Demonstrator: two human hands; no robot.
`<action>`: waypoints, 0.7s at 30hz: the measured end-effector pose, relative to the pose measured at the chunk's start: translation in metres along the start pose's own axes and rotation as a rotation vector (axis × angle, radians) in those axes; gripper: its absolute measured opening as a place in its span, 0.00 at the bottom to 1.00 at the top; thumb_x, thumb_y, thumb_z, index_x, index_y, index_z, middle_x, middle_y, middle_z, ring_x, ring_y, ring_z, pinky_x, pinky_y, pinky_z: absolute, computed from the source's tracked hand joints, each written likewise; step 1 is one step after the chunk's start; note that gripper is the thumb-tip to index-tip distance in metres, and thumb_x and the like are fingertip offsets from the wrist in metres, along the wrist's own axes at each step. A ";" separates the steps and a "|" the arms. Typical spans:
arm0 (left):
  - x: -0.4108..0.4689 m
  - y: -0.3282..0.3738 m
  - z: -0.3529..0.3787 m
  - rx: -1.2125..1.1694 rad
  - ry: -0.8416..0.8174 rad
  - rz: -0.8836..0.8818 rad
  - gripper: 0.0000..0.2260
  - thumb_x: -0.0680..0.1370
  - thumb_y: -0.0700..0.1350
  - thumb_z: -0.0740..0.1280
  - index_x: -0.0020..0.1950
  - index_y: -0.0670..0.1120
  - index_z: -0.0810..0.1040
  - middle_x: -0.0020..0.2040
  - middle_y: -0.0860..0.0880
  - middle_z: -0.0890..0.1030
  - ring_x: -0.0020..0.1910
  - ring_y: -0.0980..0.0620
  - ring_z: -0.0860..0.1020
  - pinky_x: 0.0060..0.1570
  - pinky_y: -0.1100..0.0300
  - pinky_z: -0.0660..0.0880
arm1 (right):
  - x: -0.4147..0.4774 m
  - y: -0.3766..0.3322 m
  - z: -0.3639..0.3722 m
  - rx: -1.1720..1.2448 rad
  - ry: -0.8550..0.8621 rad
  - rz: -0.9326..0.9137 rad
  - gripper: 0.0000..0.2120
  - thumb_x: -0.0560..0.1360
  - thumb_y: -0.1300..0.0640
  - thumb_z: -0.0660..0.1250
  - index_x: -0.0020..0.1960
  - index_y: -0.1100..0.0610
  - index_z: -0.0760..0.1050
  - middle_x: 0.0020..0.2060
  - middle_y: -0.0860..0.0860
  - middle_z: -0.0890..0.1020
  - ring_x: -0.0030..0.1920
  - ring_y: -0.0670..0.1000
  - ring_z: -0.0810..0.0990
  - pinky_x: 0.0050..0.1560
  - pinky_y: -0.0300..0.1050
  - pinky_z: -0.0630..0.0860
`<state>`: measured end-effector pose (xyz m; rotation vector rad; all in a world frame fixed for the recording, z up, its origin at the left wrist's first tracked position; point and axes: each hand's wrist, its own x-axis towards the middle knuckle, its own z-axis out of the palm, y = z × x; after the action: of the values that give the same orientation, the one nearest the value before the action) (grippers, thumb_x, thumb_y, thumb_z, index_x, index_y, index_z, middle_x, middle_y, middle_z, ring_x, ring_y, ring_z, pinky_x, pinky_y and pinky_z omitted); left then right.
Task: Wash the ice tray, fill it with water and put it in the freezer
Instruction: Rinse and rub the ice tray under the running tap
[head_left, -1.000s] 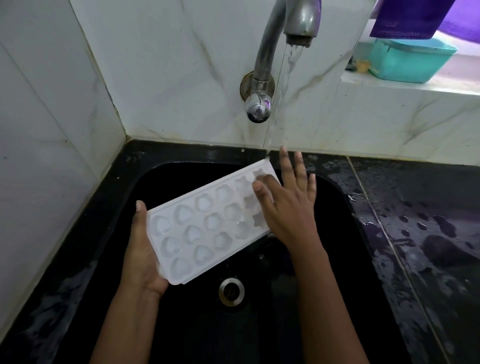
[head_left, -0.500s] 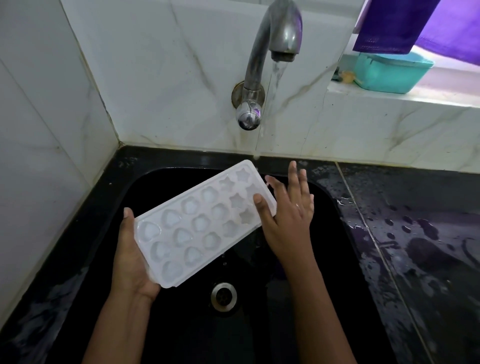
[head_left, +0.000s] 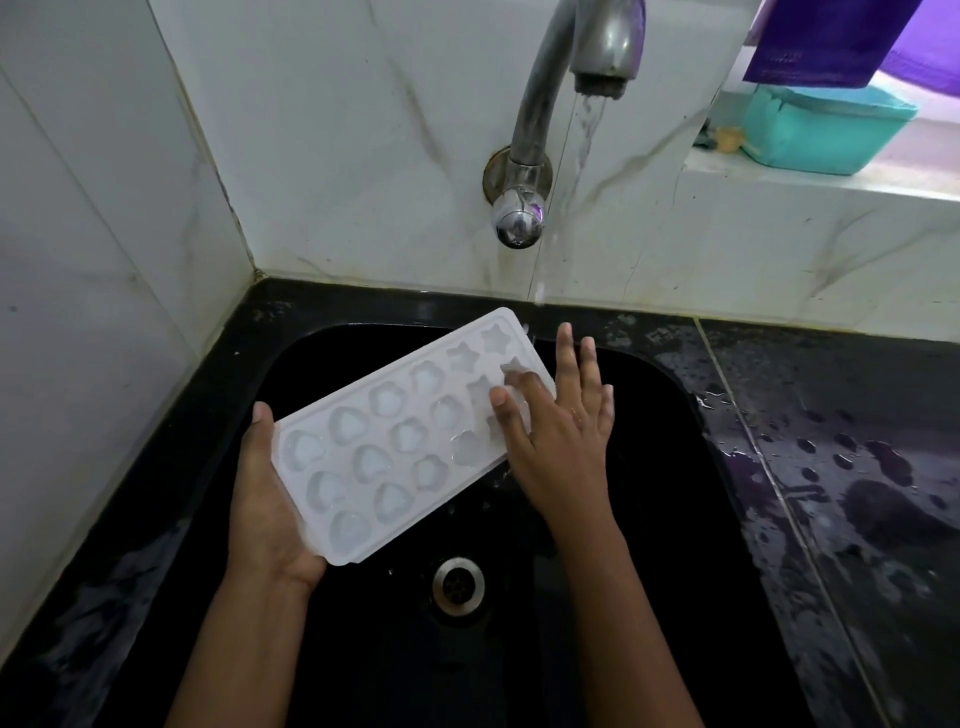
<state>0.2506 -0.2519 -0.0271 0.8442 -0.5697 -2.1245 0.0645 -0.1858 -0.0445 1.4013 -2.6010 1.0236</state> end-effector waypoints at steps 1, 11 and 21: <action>0.000 -0.001 0.001 0.006 0.004 0.003 0.28 0.77 0.66 0.54 0.49 0.50 0.87 0.55 0.41 0.84 0.50 0.42 0.84 0.37 0.50 0.82 | 0.000 0.001 0.000 -0.028 0.020 0.013 0.29 0.74 0.34 0.44 0.61 0.45 0.74 0.77 0.46 0.43 0.75 0.45 0.35 0.72 0.54 0.37; -0.001 -0.004 0.006 0.024 0.003 -0.003 0.27 0.69 0.67 0.57 0.47 0.50 0.87 0.54 0.41 0.84 0.49 0.42 0.84 0.38 0.48 0.82 | 0.001 0.003 -0.001 -0.061 0.047 0.030 0.28 0.75 0.35 0.43 0.63 0.44 0.73 0.76 0.45 0.40 0.74 0.44 0.32 0.72 0.54 0.35; -0.001 -0.004 0.004 0.021 -0.002 0.000 0.27 0.71 0.66 0.56 0.46 0.49 0.88 0.52 0.42 0.85 0.46 0.43 0.85 0.34 0.50 0.81 | -0.003 -0.001 0.003 -0.083 0.060 0.031 0.28 0.76 0.35 0.43 0.64 0.44 0.71 0.77 0.47 0.42 0.75 0.46 0.34 0.72 0.55 0.35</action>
<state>0.2463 -0.2484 -0.0265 0.8534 -0.5938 -2.1235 0.0684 -0.1854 -0.0470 1.2962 -2.5983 0.9338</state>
